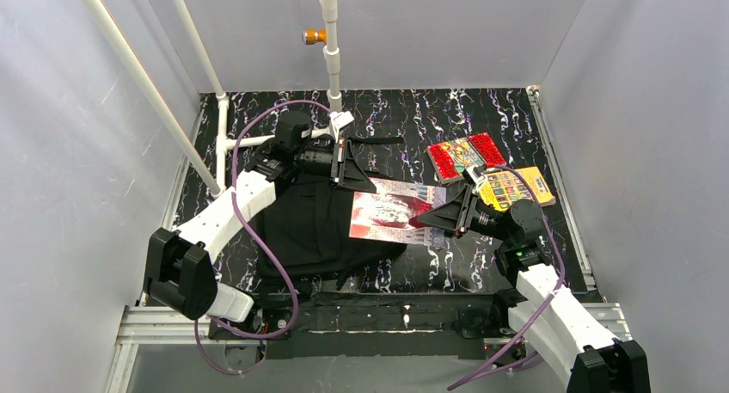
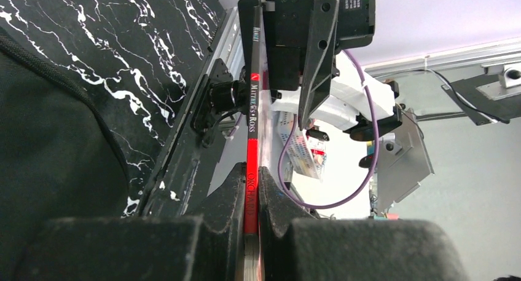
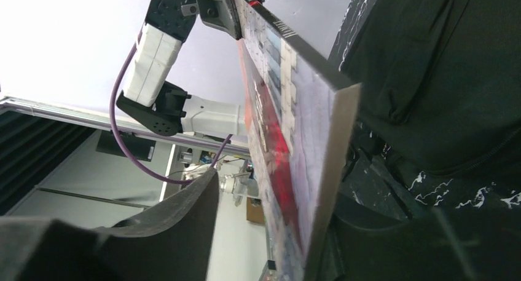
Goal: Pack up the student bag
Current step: Place the book in the student bag.
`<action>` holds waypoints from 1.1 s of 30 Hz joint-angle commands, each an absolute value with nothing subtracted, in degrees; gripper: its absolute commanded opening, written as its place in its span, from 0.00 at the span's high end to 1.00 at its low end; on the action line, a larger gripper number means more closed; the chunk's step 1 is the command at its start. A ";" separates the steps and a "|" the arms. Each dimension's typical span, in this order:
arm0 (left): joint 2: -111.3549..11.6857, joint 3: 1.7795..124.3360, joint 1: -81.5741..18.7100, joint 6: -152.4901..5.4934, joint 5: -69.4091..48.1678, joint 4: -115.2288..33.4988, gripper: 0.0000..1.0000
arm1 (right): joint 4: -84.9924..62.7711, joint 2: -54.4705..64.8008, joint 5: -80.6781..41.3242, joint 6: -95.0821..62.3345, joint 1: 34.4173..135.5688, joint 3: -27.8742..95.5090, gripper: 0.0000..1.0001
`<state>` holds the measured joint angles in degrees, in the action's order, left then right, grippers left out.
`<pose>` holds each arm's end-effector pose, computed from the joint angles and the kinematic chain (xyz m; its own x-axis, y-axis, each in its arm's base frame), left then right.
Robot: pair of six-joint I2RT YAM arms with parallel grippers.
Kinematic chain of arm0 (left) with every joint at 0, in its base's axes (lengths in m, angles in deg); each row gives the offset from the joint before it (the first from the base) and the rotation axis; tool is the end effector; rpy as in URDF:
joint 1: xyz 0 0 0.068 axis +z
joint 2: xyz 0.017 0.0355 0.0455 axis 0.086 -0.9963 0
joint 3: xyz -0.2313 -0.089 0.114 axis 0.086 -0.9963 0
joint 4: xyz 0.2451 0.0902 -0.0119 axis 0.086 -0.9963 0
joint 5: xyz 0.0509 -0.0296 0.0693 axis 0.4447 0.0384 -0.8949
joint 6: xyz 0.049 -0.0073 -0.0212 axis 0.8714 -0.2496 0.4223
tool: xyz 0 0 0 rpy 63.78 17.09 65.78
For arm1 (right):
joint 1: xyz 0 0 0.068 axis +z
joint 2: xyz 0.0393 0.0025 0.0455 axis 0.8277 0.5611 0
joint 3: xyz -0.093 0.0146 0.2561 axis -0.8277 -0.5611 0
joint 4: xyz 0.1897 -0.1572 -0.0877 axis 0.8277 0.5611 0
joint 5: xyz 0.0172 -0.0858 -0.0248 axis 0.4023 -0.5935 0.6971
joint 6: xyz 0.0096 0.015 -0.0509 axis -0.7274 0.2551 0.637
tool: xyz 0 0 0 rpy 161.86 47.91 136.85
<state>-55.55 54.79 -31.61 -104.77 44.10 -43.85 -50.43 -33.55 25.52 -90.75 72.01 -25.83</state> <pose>0.2689 -0.1705 0.3311 -0.8569 0.0847 -0.5085 0.5153 0.1138 -0.8494 0.1500 0.0730 0.2567 -0.8735 0.3686 -0.3180 -0.3432 -0.0030 0.9393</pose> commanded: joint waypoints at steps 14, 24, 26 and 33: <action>-52.85 59.07 -31.81 -95.00 18.58 -69.58 0.42 | -6.55 -43.89 2.24 -65.10 72.04 -12.61 0.99; -54.95 58.25 -47.90 -93.41 -6.88 -74.06 0.30 | 32.49 -45.49 -40.72 -49.50 72.04 5.99 0.99; -58.49 60.41 -51.54 -92.95 -8.67 -74.07 0.30 | 33.81 -45.32 -42.45 -48.64 72.04 7.37 0.99; -73.29 73.74 -56.51 -88.31 -16.49 -78.93 0.31 | 33.91 -46.59 -40.14 -47.71 72.04 8.27 0.99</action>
